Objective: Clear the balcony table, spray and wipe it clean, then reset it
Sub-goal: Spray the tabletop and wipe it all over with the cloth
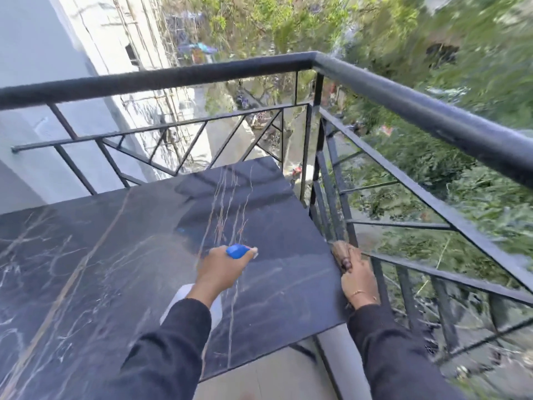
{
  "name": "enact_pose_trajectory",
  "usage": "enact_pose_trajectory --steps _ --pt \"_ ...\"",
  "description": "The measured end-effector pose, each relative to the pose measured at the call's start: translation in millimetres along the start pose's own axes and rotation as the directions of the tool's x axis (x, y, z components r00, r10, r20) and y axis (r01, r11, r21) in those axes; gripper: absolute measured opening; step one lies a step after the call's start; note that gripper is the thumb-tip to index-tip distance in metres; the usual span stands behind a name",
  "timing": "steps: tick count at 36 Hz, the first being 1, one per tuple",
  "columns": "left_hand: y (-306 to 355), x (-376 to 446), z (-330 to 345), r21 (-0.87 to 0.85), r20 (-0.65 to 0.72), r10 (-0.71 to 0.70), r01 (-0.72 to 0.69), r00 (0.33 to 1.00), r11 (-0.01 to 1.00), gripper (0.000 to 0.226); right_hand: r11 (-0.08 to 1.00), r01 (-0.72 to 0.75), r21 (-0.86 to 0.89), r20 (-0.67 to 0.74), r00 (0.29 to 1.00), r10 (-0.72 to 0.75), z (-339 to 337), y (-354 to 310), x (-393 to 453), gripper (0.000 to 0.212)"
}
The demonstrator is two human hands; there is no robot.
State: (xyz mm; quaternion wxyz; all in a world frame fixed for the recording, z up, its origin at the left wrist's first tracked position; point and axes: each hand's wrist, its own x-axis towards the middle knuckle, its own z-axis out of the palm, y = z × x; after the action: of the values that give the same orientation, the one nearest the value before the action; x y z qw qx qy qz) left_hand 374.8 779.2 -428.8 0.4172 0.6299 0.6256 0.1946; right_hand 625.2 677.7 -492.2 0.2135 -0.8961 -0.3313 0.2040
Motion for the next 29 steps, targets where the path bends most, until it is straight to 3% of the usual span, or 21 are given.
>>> enact_pose_trajectory --steps 6,11,16,20,26,29 --pt "18 -12 33 0.059 0.037 0.018 -0.020 0.999 0.998 0.074 0.985 0.061 -0.164 0.001 0.998 -0.062 -7 -1 -17 0.060" --pt "27 -15 38 0.108 -0.028 0.024 -0.021 0.999 0.994 0.057 0.985 0.046 -0.165 0.052 0.998 -0.038 -15 -2 -17 0.061" --pt "31 -16 31 0.060 -0.053 0.008 -0.005 0.999 0.998 0.060 0.982 0.039 -0.184 0.064 0.998 -0.028 -24 -3 -17 0.061" --pt "22 -19 19 0.131 -0.095 -0.013 0.025 0.995 0.991 0.055 0.975 0.026 -0.222 0.068 0.998 -0.011 -29 -7 -19 0.059" --pt "0 -27 -4 0.183 -0.172 -0.094 0.126 0.981 0.975 0.056 0.967 0.023 -0.253 0.004 1.000 -0.023 -29 -10 -23 0.060" --pt "-4 -30 -15 0.100 -0.215 -0.122 0.147 0.969 0.984 0.060 0.952 0.020 -0.305 -0.063 0.997 -0.041 -24 -11 -28 0.059"
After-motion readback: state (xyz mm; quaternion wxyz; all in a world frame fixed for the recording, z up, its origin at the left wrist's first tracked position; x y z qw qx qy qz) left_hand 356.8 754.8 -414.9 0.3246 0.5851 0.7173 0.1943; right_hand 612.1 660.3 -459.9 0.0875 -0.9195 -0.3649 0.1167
